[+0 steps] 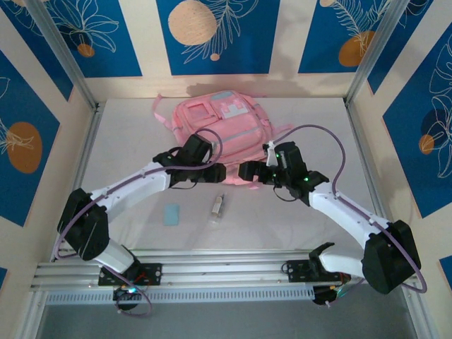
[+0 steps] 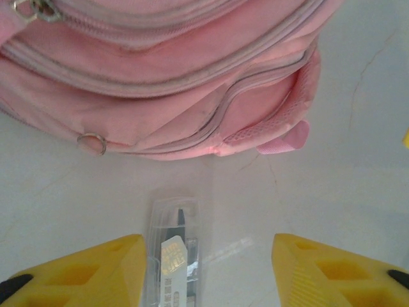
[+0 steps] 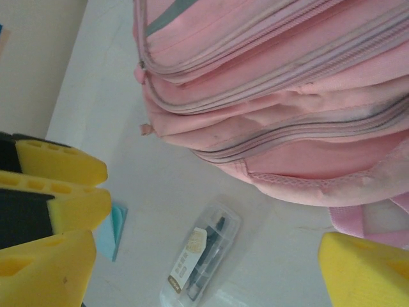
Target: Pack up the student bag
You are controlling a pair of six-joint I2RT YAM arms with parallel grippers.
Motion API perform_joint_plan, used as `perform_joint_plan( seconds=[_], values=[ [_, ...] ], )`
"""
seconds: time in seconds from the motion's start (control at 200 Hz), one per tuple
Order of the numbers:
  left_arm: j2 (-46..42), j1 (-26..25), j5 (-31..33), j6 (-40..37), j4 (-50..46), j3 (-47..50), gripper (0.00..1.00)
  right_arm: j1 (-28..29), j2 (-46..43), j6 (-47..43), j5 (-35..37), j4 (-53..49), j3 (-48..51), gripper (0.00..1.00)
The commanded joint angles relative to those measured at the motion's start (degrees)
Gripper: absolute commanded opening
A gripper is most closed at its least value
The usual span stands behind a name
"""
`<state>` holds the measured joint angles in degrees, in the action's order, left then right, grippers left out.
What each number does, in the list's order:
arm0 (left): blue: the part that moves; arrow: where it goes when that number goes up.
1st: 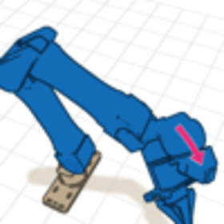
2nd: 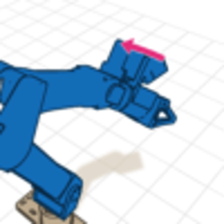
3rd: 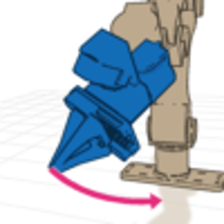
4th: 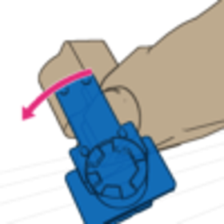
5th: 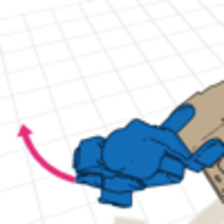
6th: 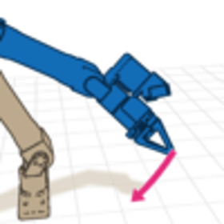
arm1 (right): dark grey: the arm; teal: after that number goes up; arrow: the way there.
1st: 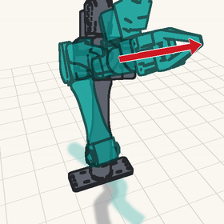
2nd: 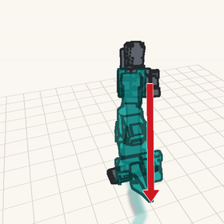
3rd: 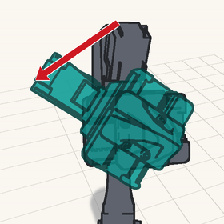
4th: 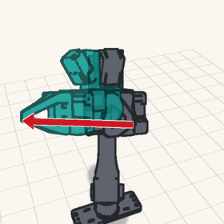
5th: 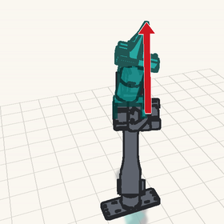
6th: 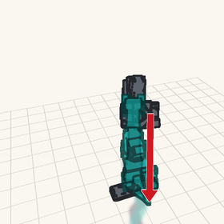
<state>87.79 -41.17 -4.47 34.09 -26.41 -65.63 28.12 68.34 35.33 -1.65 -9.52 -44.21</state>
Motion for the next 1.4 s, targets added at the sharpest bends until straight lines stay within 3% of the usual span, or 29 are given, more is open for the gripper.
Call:
perform_joint_plan(
  seconds=[0.0,0.305,0.635,0.725,0.805,0.985,1.211,1.396],
  values=[
    [-0.13,-0.62,-0.28,-0.06,-0.21,4.20,0.58,-0.17,-1.28,1.80,4.24,-1.83,0.97,0.91],
    [6.21,-6.34,2.54,-2.58,1.75,7.46,0.64,-3.85,-1.27,8.35,7.60,-1.57,4.14,0.92],
    [18.41,-8.66,4.91,-4.53,-4.19,-0.20,0.71,-7.64,-4.41,10.72,5.36,0.81,7.79,0.93],
    [20.45,-8.69,5.00,-4.90,-4.78,-1.44,0.70,-7.81,-5.25,10.54,5.34,0.73,8.16,0.92],
    [21.25,-8.67,4.83,-4.99,-4.87,-1.79,0.61,-7.95,-5.73,10.46,5.51,0.73,8.40,0.92],
    [18.67,-8.59,4.70,-4.67,-4.87,-1.44,0.50,-7.94,-5.37,9.52,3.63,1.99,8.47,0.92],
    [10.41,-7.47,0.68,-0.47,-4.81,-2.85,0.47,-5.14,-2.71,4.59,-3.53,5.34,6.75,0.91],
    [3.67,-2.92,-1.61,2.47,-0.96,-4.94,0.47,-2.26,-2.36,2.04,-7.25,8.42,6.41,0.90]
  ],
)
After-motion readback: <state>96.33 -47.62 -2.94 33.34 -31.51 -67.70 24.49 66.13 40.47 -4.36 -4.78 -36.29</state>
